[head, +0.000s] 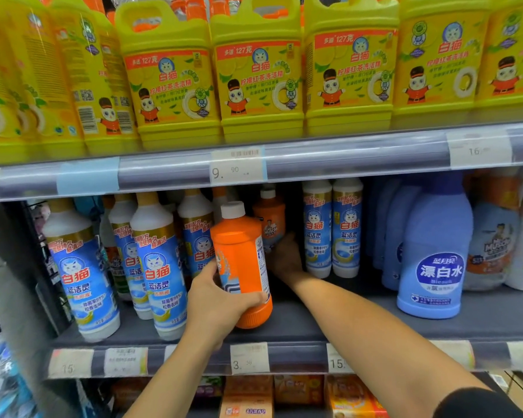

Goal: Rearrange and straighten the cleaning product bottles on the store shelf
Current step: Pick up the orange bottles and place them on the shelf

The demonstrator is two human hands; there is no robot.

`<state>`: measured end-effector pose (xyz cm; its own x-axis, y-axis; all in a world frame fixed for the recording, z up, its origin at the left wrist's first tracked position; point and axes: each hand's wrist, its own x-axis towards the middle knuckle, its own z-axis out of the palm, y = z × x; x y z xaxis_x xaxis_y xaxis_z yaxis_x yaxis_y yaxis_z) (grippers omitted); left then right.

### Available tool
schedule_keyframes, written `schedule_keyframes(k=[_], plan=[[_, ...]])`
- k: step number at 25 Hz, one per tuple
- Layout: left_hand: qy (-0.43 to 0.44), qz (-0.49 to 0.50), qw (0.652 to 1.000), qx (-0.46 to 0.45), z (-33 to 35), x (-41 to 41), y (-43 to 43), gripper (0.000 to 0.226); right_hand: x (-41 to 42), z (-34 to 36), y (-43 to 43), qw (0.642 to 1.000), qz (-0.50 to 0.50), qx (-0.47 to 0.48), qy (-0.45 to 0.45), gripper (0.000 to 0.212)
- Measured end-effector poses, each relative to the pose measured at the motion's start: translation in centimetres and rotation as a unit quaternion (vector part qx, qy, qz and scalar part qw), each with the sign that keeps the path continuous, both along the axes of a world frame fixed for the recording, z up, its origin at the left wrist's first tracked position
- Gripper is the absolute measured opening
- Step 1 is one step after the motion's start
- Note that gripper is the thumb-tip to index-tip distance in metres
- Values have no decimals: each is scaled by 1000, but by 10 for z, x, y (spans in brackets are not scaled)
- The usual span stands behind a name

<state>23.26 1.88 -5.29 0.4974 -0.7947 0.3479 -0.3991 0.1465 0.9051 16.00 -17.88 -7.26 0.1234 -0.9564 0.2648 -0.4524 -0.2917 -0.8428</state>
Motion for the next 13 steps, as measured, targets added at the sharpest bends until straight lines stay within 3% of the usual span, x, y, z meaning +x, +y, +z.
schedule_keyframes(k=[3, 5, 9, 13], plan=[[6, 5, 1000, 11, 1, 0, -7, 72, -2, 3, 4, 1000, 0, 11, 9, 77], [6, 13, 1000, 17, 2, -2, -13, 76, -7, 6, 8, 995, 19, 3, 97, 65], [-5, 36, 999, 22, 1, -9, -31, 79, -45, 18, 36, 952, 118, 19, 281, 35], [-13, 86, 996, 7, 0, -27, -54, 81, -113, 24, 72, 932, 149, -31, 330, 47]])
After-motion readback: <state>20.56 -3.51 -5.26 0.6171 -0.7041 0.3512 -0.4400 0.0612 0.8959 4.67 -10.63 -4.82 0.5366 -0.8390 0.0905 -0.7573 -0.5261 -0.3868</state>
